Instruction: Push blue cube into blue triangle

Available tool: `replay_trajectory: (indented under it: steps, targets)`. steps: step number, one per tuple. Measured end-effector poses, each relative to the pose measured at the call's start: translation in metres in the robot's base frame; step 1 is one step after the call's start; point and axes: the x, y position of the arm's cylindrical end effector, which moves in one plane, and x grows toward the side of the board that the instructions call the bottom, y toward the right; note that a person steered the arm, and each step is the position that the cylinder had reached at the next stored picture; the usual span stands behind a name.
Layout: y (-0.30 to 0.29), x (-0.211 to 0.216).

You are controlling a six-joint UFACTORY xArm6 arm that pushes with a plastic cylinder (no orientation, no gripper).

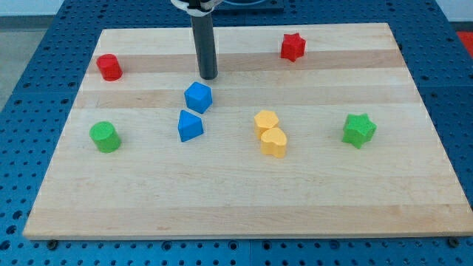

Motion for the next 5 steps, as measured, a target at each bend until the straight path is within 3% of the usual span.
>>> replay_trajectory:
  steps: [1,3,5]
  targets:
    - [-0.003,0.013]
    - [-0.048,0.08]
    - [-0.05,0.09]
